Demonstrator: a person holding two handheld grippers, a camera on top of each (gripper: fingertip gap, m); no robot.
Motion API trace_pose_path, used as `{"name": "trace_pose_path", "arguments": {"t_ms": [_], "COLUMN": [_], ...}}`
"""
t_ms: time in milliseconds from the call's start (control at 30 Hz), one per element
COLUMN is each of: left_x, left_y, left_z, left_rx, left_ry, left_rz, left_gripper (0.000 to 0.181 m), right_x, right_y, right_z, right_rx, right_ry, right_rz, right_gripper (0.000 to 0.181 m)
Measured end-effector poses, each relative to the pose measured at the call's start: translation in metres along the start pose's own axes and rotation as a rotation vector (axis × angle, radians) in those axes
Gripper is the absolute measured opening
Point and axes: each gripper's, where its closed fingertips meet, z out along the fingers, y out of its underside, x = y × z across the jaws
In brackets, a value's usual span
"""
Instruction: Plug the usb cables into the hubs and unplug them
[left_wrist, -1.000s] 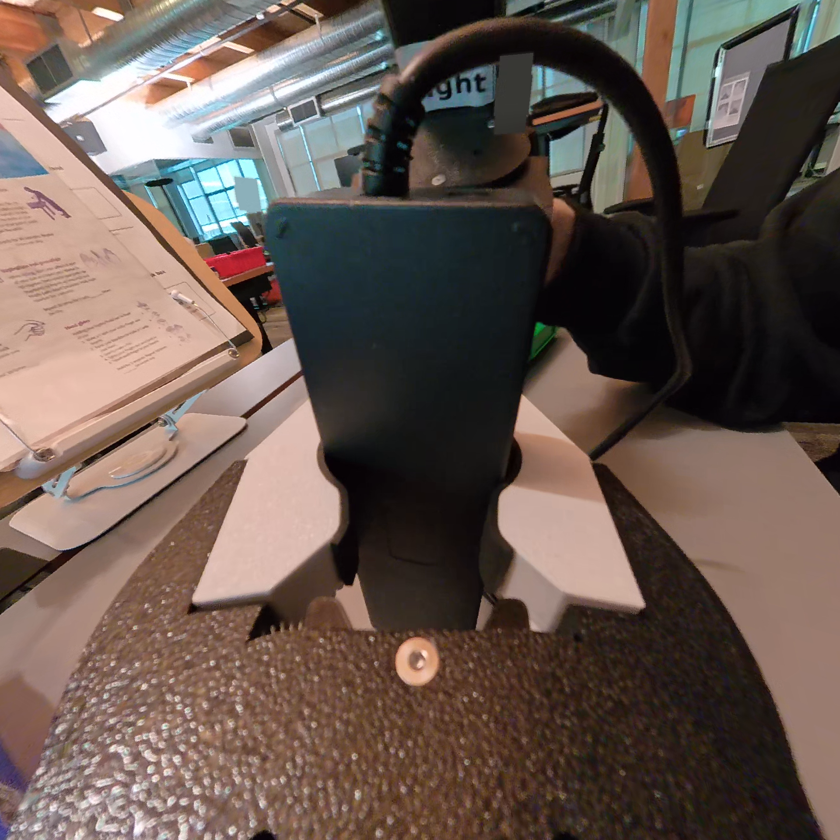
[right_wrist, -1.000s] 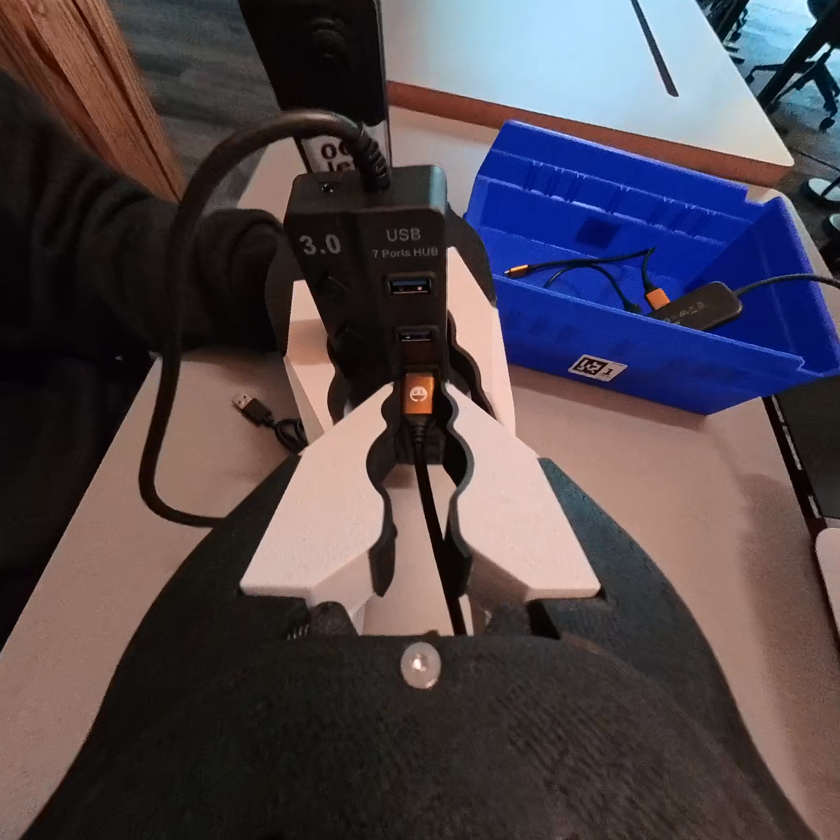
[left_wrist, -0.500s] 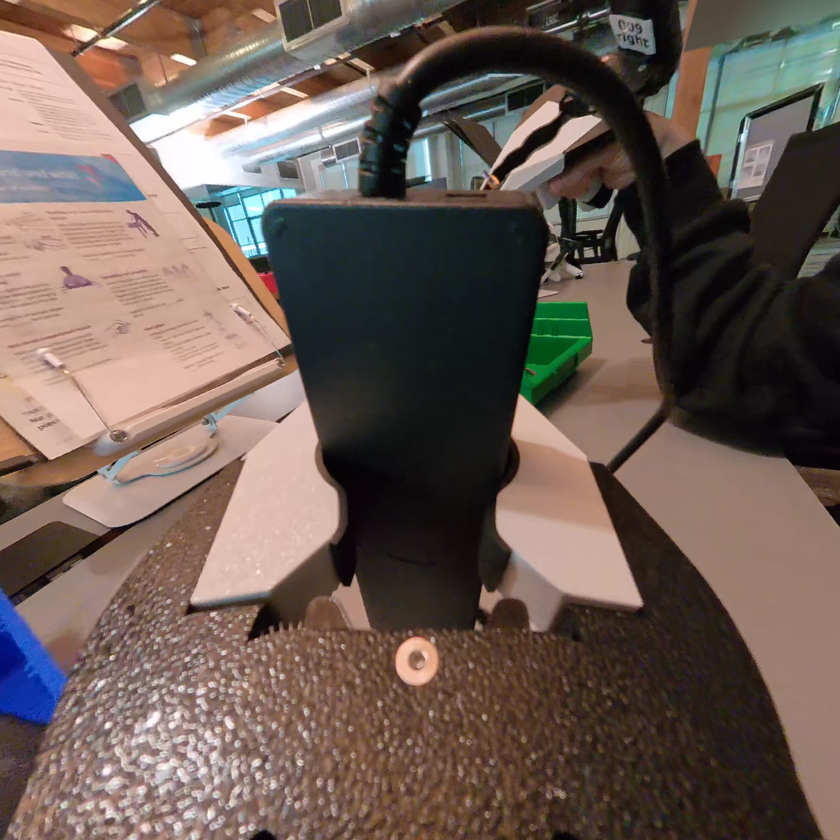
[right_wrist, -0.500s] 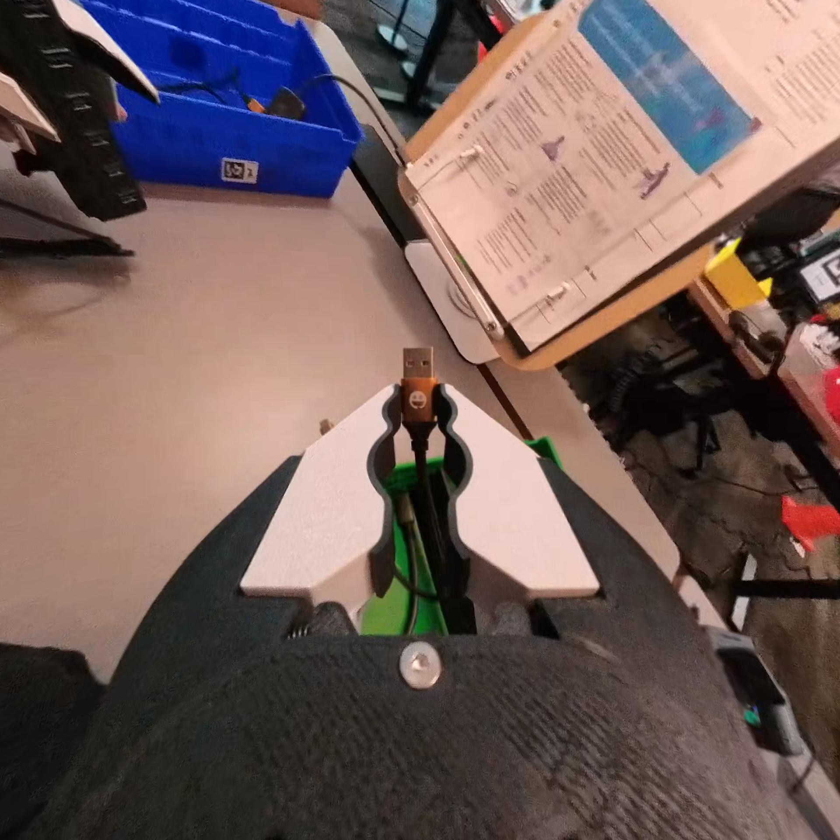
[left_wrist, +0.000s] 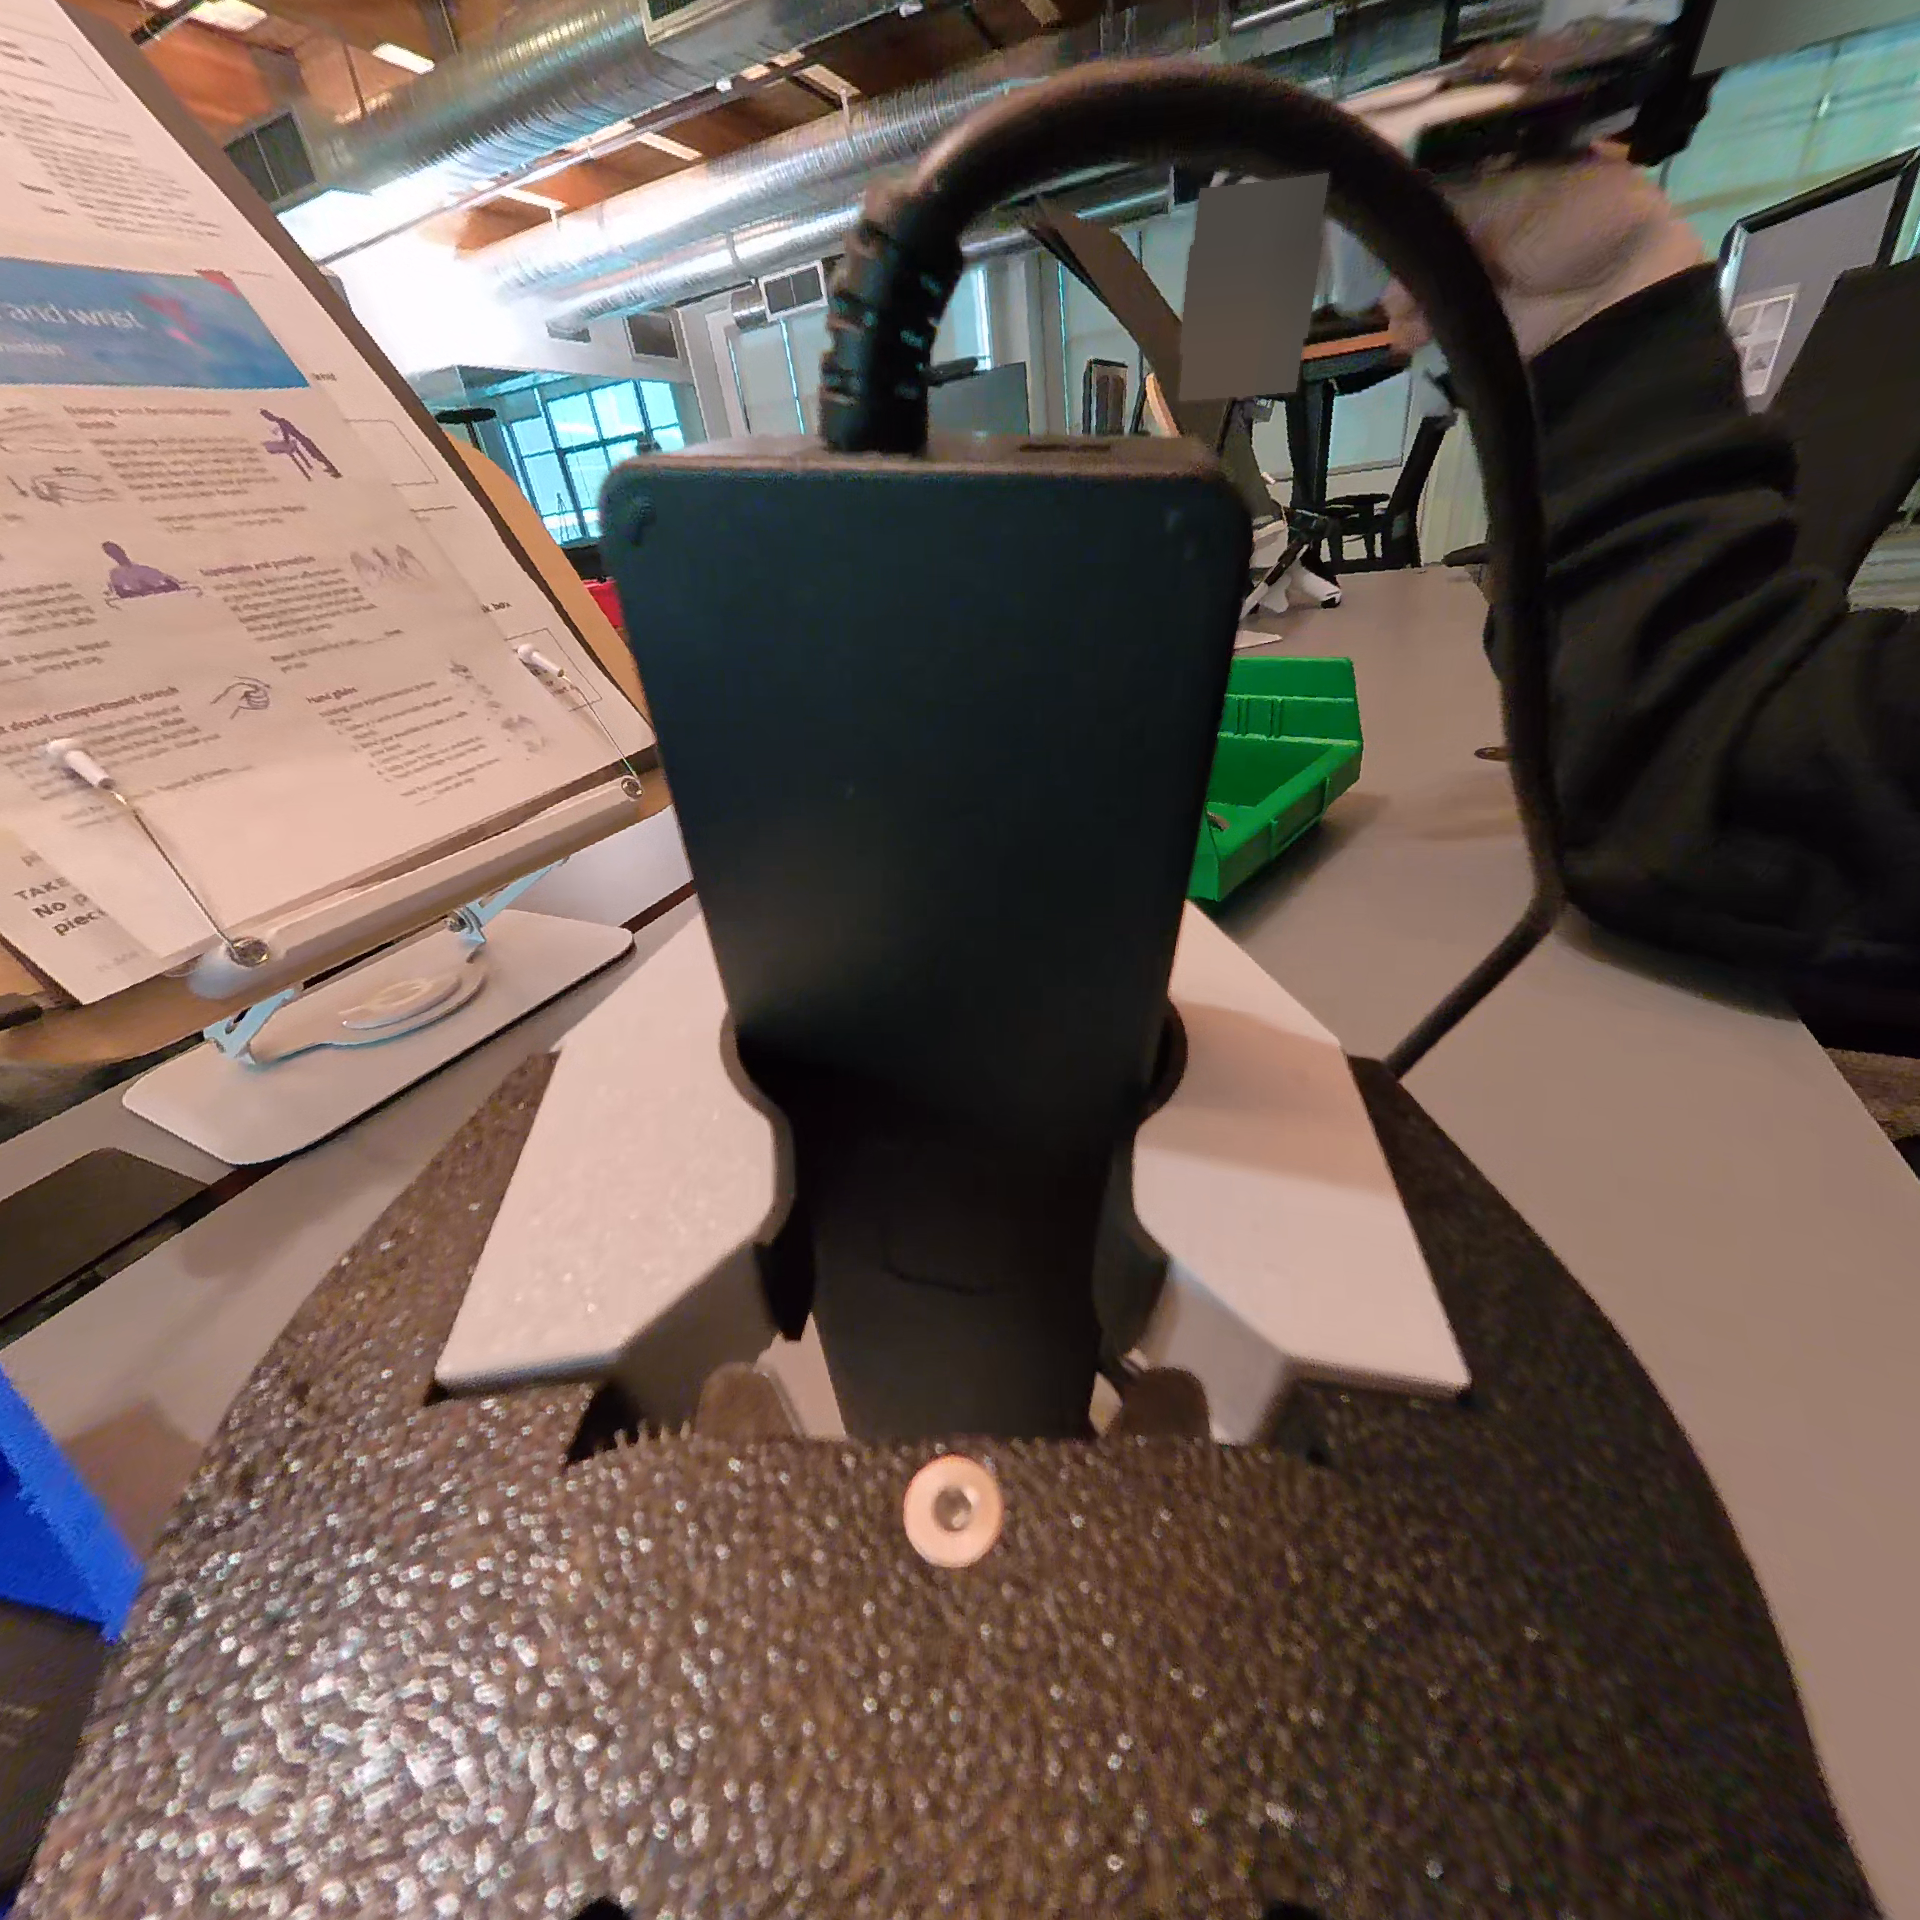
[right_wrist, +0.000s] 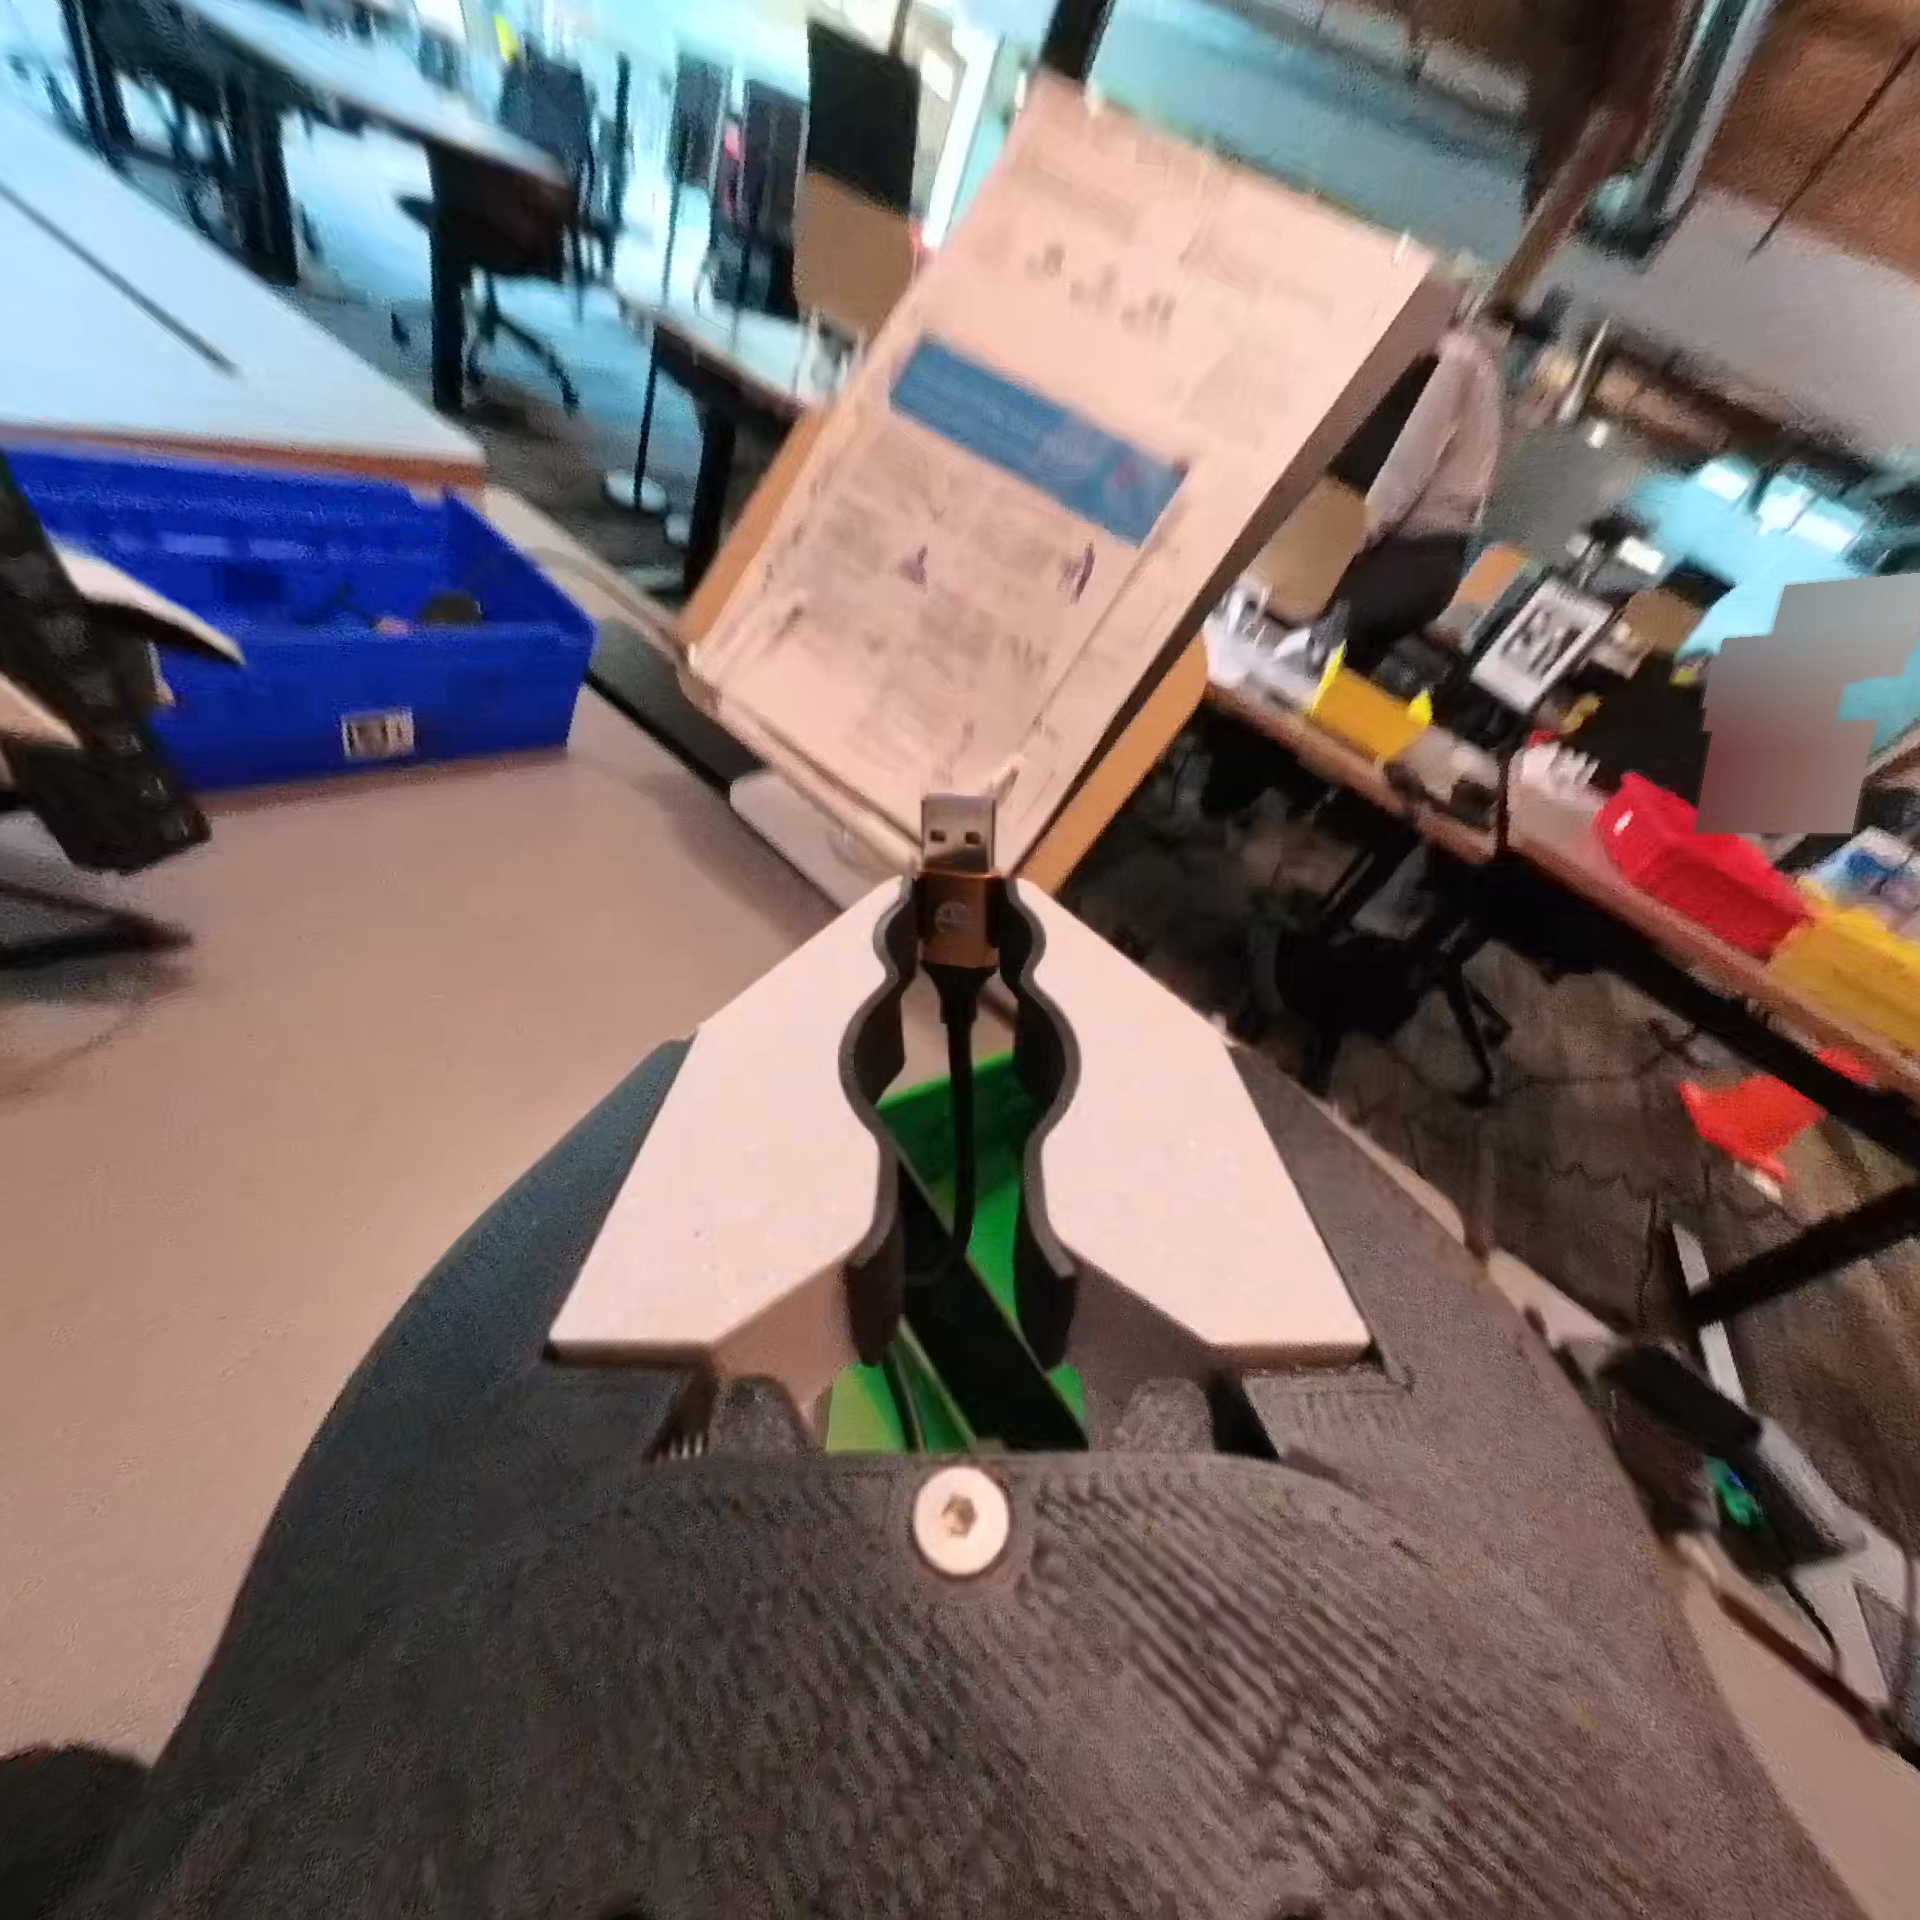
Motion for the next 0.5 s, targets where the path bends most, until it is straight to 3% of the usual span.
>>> {"name": "trace_pose_path", "arguments": {"t_ms": [100, 167, 233, 300, 400, 500], "left_x": [0.000, -0.001, 0.000, 0.001, 0.002, 0.002], "left_y": [0.001, 0.002, 0.001, 0.002, 0.004, 0.003], "left_z": [0.000, 0.000, 0.000, 0.001, 0.002, 0.002], "left_rx": [-0.002, -0.003, 0.003, 0.002, -0.009, -0.005], "left_ry": [-0.002, -0.005, 0.001, 0.006, 0.009, 0.011], "left_rz": [-0.003, -0.008, -0.014, -0.013, -0.008, -0.017], "left_gripper": [0.064, 0.064, 0.064, 0.063, 0.064, 0.063], "right_x": [-0.023, -0.023, -0.014, -0.013, 0.003, 0.024], "right_y": [-0.052, -0.055, -0.038, -0.011, 0.037, 0.061], "right_z": [-0.030, -0.037, -0.028, -0.010, 0.020, 0.035], "right_rx": [0.285, 0.286, 0.199, 0.084, -0.113, -0.223], "right_ry": [-0.083, -0.052, -0.019, -0.093, -0.083, 0.010], "right_rz": [-0.013, -0.026, -0.024, 0.031, 0.042, 0.054], "right_gripper": [0.013, 0.013, 0.013, 0.014, 0.013, 0.013]}}
